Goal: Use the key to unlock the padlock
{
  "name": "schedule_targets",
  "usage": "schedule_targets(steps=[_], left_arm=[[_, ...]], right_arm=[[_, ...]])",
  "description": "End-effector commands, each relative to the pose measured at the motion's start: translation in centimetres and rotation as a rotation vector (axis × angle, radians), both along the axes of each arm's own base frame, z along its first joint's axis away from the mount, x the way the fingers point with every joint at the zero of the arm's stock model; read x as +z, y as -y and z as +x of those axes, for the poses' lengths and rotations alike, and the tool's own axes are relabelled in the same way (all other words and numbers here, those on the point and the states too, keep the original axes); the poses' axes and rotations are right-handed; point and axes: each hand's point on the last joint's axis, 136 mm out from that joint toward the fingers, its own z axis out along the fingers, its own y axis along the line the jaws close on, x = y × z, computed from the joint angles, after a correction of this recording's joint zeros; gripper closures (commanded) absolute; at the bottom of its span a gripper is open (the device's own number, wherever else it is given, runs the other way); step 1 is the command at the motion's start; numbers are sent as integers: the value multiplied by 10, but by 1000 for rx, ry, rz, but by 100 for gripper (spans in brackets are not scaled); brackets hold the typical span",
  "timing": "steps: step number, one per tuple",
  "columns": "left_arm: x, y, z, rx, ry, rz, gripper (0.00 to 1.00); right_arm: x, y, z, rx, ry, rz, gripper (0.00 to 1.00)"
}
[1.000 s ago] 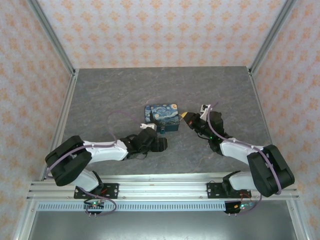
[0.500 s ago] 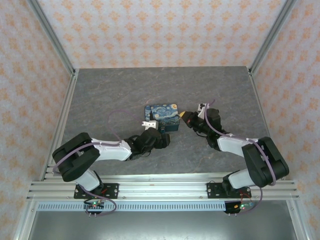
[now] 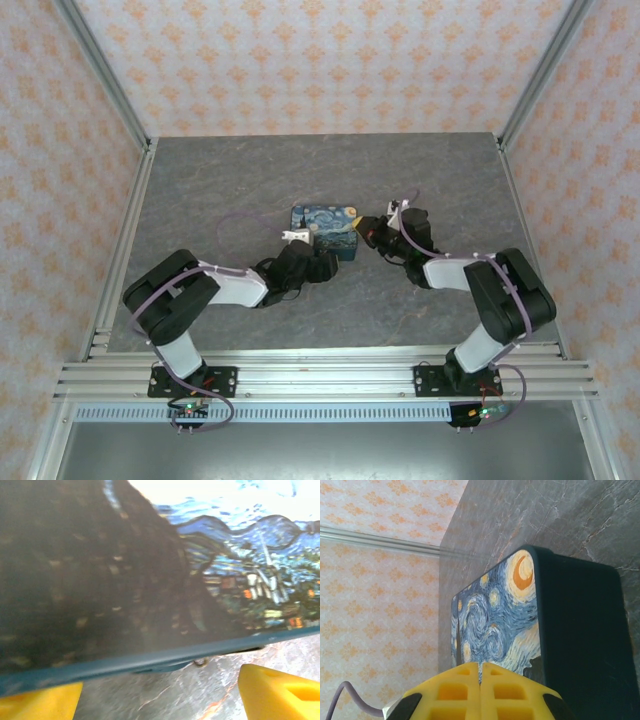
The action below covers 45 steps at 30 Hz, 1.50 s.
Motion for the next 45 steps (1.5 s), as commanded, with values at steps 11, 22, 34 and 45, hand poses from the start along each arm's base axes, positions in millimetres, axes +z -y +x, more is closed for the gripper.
schedule_targets(steps=[11, 22, 34, 45], left_arm=[[-4, 32, 21, -129, 31, -26, 19], [21, 50, 21, -176, 80, -175, 23], [8, 42, 31, -103, 53, -235, 24], [7, 32, 31, 7, 51, -377, 28]], right_arm=[[3, -4, 20, -24, 30, 27, 100], [-9, -2, 20, -33, 11, 2, 100], [-20, -3, 24, -33, -9, -5, 100], [-24, -3, 23, -34, -20, -4, 100]])
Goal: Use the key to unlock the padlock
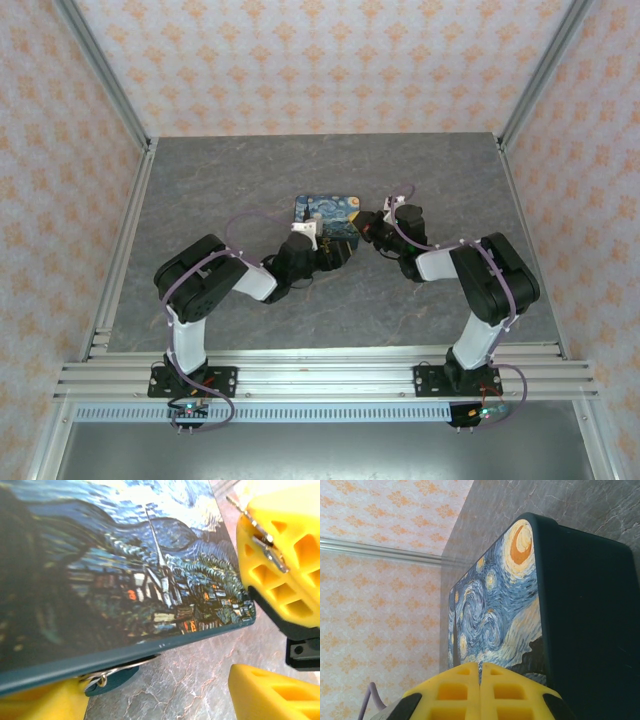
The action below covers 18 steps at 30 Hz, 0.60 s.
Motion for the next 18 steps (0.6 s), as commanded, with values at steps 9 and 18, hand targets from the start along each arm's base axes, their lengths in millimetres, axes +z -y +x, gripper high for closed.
schedule_targets(steps=[9, 18], left_arm=[[0, -10, 2, 107, -38, -163, 35], [-3, 3, 0, 67, -37, -88, 38]], right_arm=[[-12, 3, 1, -13, -33, -20, 100], [-13, 2, 2, -10, -38, -17, 100]])
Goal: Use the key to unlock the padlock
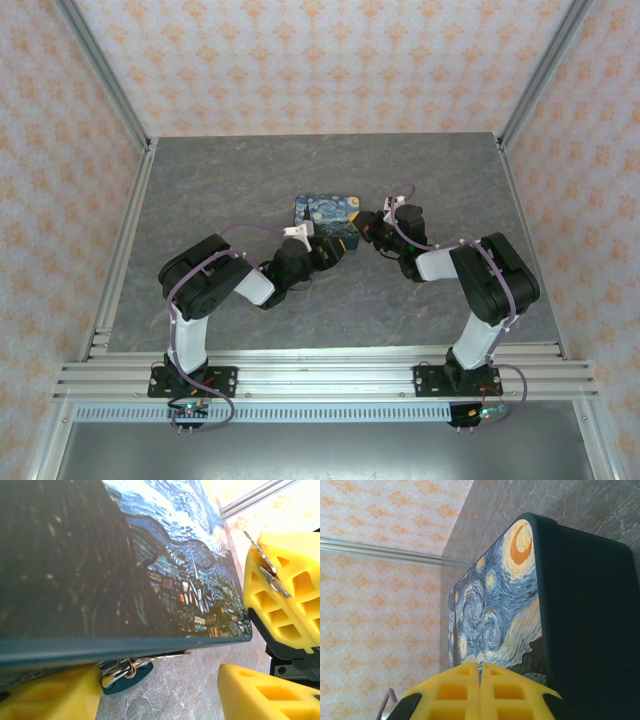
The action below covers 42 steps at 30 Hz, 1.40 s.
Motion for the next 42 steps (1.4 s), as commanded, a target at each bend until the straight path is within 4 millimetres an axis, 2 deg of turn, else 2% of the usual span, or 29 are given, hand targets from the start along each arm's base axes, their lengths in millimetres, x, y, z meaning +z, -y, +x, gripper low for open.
schedule_targets(steps=[1, 2, 3, 16, 22, 29, 34, 42], left_arm=[[-6, 12, -2, -30, -9, 56, 43], [-9, 14, -2, -38, -13, 76, 47], [-11, 14, -1, -37, -15, 86, 48], [3, 11, 3, 44, 13, -8, 43], [7, 3, 5, 113, 9, -113, 47], [12, 2, 4, 126, 12, -132, 53], [11, 2, -1, 129, 9, -108, 58], [-1, 0, -4, 155, -11, -75, 60]], right_arm=[[-14, 2, 2, -10, -40, -20, 100], [-15, 1, 2, -10, -42, -19, 100], [-15, 1, 3, -10, -43, -17, 100], [-18, -1, 2, -2, -46, -10, 100], [-19, 0, 1, -1, -49, -10, 100], [-20, -1, 1, 3, -49, -11, 100], [-22, -1, 1, 7, -51, -11, 100], [-25, -2, 2, 8, -56, -4, 100]])
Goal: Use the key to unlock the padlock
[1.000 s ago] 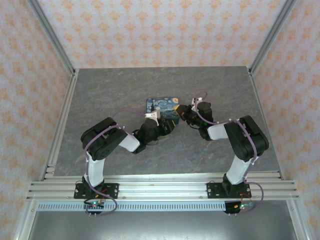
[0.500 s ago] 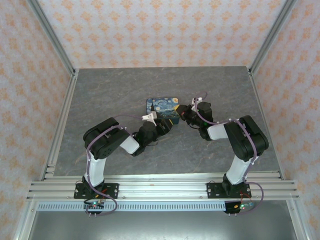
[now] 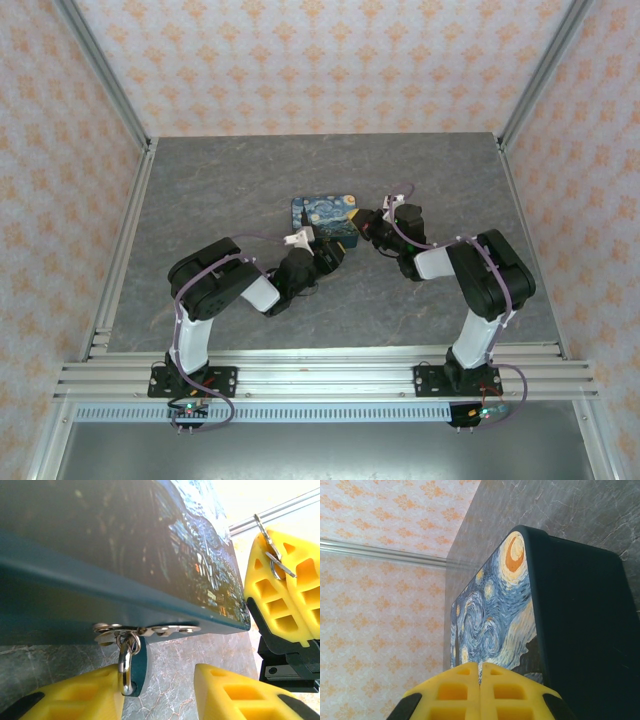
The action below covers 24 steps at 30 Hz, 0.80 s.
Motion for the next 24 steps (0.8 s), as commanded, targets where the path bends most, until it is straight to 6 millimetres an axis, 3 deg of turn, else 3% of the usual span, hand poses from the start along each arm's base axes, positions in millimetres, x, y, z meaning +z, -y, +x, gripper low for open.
schedule_targets(steps=[1, 13, 24], left_arm=[[1, -5, 2, 45, 12, 6, 60], [-10, -16, 8, 141, -26, 25, 60], [-25, -15, 2, 147, -66, 115, 66]], right_arm=[[-25, 0, -5, 10, -74, -23, 100], [-25, 0, -5, 11, -74, -21, 100], [-24, -1, -5, 13, -74, -18, 100]])
